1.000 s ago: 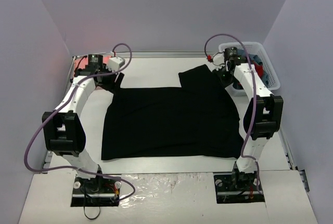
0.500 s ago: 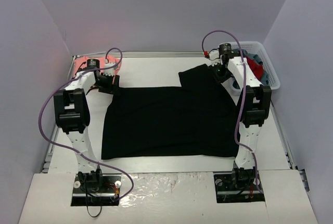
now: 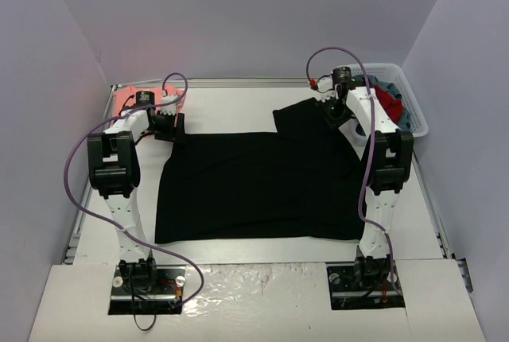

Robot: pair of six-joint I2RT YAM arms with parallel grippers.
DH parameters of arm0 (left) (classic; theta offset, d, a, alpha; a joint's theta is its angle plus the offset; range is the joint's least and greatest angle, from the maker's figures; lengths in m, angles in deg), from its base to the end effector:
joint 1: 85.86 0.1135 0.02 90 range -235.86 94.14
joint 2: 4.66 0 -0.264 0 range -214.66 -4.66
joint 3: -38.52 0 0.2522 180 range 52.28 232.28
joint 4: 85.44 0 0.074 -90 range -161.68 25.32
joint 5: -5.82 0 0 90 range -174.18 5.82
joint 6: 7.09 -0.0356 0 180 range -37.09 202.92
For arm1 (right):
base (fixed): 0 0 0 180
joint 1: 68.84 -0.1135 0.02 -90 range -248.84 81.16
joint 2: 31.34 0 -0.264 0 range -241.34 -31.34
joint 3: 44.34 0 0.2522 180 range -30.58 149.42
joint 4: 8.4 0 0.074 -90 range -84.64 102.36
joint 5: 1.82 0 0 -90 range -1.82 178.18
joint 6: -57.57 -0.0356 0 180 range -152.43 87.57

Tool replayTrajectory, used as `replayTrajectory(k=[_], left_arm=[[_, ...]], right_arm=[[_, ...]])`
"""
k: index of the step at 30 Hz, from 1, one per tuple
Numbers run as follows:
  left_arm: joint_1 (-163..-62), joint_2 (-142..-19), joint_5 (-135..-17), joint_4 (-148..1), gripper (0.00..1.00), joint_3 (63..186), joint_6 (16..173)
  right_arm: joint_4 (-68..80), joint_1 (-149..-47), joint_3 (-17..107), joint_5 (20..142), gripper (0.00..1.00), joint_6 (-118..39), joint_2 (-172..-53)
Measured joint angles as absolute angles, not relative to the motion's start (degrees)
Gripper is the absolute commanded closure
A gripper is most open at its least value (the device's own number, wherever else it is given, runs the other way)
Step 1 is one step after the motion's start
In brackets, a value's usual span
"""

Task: Fold and stack the t-shirts
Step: Grap the side of the flattened tshirt furthest away from the robot with both arms

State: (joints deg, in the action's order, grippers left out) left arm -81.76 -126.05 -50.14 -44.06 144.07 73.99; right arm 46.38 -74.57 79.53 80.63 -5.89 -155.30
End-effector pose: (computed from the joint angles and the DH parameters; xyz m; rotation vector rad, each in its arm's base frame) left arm 0.4564 0.0127 0.1830 0.3215 2.4238 -0.6594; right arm 0.4797 0.0528 0.2427 -0.7496 2.4021 0.0194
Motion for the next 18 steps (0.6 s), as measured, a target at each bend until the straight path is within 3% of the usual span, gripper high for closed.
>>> replayTrajectory(k=[6, 9, 10, 12, 13, 18], left_arm=[[-81.7, -128.1, -49.5, -45.7, 0.46, 145.9, 74.4], [-81.7, -129.0, -49.5, -46.0, 0.62, 146.9, 74.6], [-81.7, -129.2, -49.4, -46.2, 0.73, 147.1, 74.7], [-81.7, -129.7, -49.0, -46.3, 0.83, 147.2, 74.7], [-81.7, -129.7, -48.8, -46.3, 0.96, 147.2, 74.8], [-81.7, -129.8, -48.4, -45.9, 0.98, 147.2, 74.5]], right_arm=[[46.4, -74.6, 79.4, 80.7, 0.71, -6.0, -155.3], [46.4, -74.7, 79.1, 80.7, 0.72, -6.1, -155.3], [46.4, -74.8, 79.1, 80.7, 0.72, -6.1, -155.3], [46.4, -74.9, 79.1, 80.7, 0.72, -6.3, -155.3], [46.4, -74.9, 79.1, 80.7, 0.72, -6.3, -155.3], [46.5, -75.0, 79.4, 80.7, 0.72, -6.5, -155.3]])
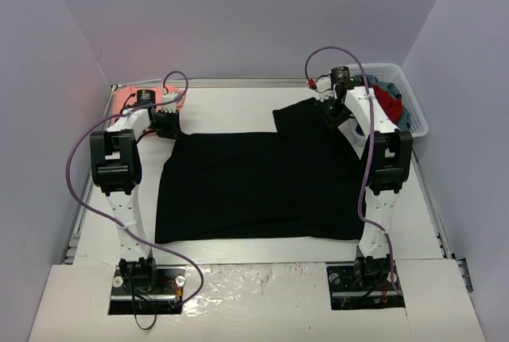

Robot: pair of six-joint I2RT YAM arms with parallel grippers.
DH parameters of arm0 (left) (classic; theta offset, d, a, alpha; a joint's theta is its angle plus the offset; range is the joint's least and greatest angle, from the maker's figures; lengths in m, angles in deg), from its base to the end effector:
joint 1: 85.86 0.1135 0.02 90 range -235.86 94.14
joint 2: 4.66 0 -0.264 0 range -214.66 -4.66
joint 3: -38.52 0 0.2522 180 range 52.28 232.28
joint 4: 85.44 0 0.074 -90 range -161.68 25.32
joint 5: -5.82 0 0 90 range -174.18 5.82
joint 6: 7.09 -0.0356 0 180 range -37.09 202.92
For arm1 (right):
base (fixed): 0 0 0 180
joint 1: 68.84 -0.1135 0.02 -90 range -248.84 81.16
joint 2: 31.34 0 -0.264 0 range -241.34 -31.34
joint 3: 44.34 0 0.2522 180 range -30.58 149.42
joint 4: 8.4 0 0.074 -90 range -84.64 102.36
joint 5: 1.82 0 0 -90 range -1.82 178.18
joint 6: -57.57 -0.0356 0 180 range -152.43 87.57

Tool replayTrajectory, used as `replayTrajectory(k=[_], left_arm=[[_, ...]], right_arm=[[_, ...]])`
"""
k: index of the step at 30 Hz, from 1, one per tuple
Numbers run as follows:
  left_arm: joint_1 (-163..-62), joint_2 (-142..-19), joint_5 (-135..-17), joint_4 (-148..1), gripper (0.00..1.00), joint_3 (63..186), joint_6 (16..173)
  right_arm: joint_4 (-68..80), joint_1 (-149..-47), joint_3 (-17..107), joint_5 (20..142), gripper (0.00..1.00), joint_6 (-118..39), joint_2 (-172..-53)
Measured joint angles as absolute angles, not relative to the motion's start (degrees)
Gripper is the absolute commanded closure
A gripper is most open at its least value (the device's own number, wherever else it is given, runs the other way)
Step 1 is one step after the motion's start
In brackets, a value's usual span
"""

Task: Fold and stack the t-shirts
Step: Grap the side of the flattened tshirt furthest away from the robot with both arms

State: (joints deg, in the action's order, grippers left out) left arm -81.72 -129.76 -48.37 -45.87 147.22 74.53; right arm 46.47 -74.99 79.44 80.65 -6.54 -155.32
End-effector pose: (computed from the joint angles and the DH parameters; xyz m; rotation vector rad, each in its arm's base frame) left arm 0.4716 0.0133 0.1730 0.3266 2.3943 -0.6921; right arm 0.4791 0.0563 0.2419 -0.7454 2.4072 0.0275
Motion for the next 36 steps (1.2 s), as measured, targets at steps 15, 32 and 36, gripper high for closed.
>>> replayTrajectory(k=[15, 32, 36], left_arm=[[-80.1, -119.7, -48.1, -45.4, 0.98, 143.3, 74.7], [-80.1, -113.2, -47.3, -42.7, 0.98, 141.5, 74.1], [-80.1, -113.2, -47.3, -42.7, 0.98, 141.1, 74.1]], right_arm=[[44.5, -74.9, 96.0, 78.5, 0.64, -10.7, -162.9], [38.8, -75.0, 107.5, 74.1, 0.54, -16.3, -176.0], [35.8, -75.1, 109.3, 73.3, 0.53, -17.8, -177.9]])
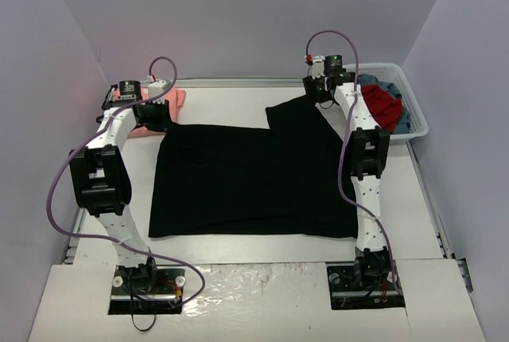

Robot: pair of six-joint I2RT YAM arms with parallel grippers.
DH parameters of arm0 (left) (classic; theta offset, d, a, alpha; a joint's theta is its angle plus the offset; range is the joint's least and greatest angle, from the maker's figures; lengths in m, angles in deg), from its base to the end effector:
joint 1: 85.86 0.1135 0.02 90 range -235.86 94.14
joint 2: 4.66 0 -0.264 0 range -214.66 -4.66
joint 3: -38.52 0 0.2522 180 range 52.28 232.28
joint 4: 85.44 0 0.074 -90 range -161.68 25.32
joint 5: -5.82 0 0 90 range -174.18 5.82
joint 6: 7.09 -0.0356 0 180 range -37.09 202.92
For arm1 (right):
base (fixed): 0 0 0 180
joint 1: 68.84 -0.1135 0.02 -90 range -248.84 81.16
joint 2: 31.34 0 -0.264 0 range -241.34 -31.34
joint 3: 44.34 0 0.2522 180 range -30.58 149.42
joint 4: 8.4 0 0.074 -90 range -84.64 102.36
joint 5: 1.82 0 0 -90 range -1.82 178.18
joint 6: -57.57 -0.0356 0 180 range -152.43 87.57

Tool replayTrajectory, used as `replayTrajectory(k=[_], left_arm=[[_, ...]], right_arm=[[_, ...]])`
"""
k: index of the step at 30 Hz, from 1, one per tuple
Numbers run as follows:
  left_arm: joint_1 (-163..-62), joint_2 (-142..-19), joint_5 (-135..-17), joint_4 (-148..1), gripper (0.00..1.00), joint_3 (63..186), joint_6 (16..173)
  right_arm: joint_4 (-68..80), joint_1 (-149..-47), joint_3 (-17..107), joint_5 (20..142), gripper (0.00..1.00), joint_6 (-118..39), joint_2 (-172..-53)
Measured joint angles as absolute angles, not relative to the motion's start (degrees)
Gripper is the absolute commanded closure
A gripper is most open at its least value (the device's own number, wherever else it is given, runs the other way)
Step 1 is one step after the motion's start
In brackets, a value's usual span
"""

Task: Fold and stack the t-shirts
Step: Grap the side of the flattened tshirt furthest away from the robot with both arms

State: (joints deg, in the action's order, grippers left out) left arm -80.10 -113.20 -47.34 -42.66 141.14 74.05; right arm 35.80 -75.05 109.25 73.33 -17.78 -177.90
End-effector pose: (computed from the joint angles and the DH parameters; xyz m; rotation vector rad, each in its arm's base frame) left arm 0.4225 0.0212 0.2608 0.3475 2.2698 -0.6434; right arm 0.5726 0.0715 0.2243 -0.5377 2.1353 0.2053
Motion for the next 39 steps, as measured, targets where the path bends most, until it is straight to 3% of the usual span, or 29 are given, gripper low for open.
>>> replayTrajectory(k=[9, 15, 34, 39], left_arm=[[-80.1, -113.2, -48.0, -42.3, 0.98, 140.5, 74.0], [-80.1, -113.2, -48.3, -42.4, 0.98, 140.5, 73.9], [-80.1, -114.7, -48.7, -42.4, 0.98, 140.5, 73.9], [-80.1, -115.3, -48.7, -42.4, 0.98, 140.5, 73.9]], right_arm=[[28.5, -75.3, 111.1, 72.7, 0.35, -23.2, -182.9], [26.1, -75.3, 114.8, 72.7, 0.34, -25.9, -186.4], [22.8, -74.2, 119.9, 70.8, 0.46, -30.5, -192.1], [22.2, -73.7, 120.2, 70.1, 0.55, -31.0, -192.4]])
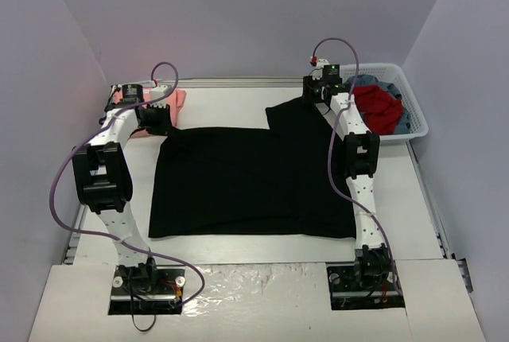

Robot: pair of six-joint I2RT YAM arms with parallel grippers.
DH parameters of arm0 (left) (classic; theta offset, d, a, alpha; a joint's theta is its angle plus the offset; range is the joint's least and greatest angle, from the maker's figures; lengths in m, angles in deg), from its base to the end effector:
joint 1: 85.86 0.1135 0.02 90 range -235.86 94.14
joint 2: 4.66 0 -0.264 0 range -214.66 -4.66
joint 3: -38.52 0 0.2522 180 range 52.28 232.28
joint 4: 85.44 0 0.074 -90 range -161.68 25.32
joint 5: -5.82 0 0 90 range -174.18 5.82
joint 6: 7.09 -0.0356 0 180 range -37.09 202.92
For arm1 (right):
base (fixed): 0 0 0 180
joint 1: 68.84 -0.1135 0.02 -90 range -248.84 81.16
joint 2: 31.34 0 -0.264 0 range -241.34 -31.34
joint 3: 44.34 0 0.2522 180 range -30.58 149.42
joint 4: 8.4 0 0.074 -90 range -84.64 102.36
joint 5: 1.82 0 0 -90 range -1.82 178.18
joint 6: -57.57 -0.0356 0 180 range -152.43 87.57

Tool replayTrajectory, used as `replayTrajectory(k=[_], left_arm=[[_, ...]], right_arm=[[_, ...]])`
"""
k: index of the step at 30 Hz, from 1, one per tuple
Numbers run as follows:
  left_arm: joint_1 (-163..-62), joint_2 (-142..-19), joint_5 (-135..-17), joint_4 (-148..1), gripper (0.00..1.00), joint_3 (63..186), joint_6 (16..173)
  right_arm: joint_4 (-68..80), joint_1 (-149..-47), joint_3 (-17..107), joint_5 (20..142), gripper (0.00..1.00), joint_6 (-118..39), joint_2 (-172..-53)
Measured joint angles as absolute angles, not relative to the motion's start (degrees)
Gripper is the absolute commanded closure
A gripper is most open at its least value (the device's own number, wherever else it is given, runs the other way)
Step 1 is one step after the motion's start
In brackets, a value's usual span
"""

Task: Fold and stack the t-shirts
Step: Grap the side of the flattened tshirt furthest away from the robot with both arms

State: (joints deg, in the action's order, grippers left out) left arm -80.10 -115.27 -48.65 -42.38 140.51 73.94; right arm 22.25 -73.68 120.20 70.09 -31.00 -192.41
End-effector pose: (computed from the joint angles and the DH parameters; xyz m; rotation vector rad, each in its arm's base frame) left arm 0.4261 0.0222 0.2420 0.3250 2.3254 -0.6376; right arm 0.6143 0.0631 0.1651 -0.3079 2.0153 0.3597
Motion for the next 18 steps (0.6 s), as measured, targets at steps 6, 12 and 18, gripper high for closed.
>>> replayTrajectory(k=[6, 12, 18], left_arm=[[-80.1, -115.6, -48.7, -42.4, 0.98, 140.5, 73.9], [-80.1, -115.7, -48.7, -42.4, 0.98, 140.5, 73.9], [-80.1, -116.3, -48.7, -42.3, 0.98, 140.5, 73.7]], right_arm=[[22.6, -73.4, 120.4, 69.7, 0.72, -31.1, -192.5], [23.2, -73.4, 120.4, 69.2, 0.86, -30.7, -192.5], [23.4, -73.5, 120.4, 69.3, 1.0, -30.6, -192.5]])
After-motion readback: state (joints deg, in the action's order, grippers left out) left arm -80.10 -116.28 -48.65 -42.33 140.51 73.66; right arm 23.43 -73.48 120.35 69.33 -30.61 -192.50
